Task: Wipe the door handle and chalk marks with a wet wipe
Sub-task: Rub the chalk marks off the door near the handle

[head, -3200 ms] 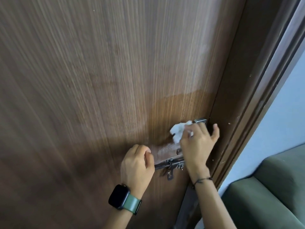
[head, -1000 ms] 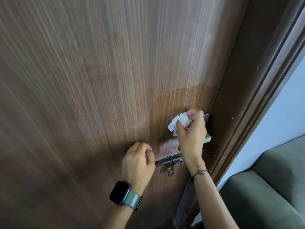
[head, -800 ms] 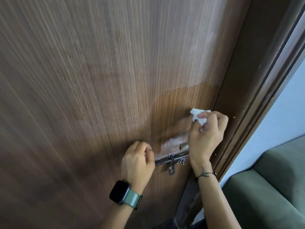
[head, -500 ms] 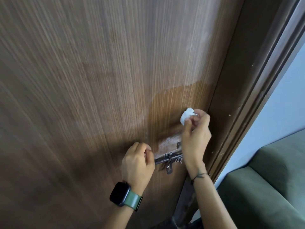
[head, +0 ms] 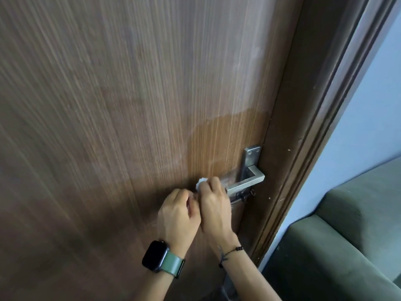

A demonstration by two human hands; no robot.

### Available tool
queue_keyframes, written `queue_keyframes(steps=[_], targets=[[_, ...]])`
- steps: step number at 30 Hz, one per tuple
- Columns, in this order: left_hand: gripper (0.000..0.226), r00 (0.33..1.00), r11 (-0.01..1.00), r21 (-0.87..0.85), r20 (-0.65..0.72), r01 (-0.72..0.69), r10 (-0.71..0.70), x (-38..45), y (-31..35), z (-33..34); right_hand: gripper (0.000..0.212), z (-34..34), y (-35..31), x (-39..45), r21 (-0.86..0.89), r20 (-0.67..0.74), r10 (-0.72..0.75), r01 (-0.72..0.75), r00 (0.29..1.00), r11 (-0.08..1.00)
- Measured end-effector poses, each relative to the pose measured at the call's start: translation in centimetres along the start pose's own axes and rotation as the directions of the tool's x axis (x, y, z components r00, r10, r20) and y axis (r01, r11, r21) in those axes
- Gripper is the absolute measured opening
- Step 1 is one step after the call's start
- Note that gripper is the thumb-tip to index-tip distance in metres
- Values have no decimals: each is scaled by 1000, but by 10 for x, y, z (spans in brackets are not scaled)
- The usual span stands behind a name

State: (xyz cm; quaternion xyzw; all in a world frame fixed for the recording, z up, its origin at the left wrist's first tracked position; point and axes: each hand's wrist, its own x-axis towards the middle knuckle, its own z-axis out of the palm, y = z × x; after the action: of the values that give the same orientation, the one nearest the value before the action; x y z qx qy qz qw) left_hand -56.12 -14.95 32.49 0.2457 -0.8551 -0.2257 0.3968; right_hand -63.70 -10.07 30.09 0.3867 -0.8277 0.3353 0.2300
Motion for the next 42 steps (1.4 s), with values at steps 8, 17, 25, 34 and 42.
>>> queue_keyframes(steps=[8, 17, 25, 34, 42], targets=[[29, 999, 999, -35, 27, -29, 30, -4, 6, -4, 15, 20, 12, -27, 46, 109, 7, -12, 994, 999], [22, 998, 999, 26, 55, -41, 40, -10, -6, -26, 12, -40, 16, 28, 174, -421, 156, -89, 894, 981], [27, 998, 998, -9, 29, -57, 57, -19, -22, -40, 18, -34, 35, 50, 9, -240, 453, -465, 859, 885], [31, 996, 993, -98, 44, -67, 72, -13, -18, -29, 7, 5, -23, -9, -551, 174, 215, -86, 961, 830], [25, 991, 988, -105, 63, -115, 122, -10, -13, -20, 30, 2, 17, -43, -428, 57, 147, -109, 987, 897]])
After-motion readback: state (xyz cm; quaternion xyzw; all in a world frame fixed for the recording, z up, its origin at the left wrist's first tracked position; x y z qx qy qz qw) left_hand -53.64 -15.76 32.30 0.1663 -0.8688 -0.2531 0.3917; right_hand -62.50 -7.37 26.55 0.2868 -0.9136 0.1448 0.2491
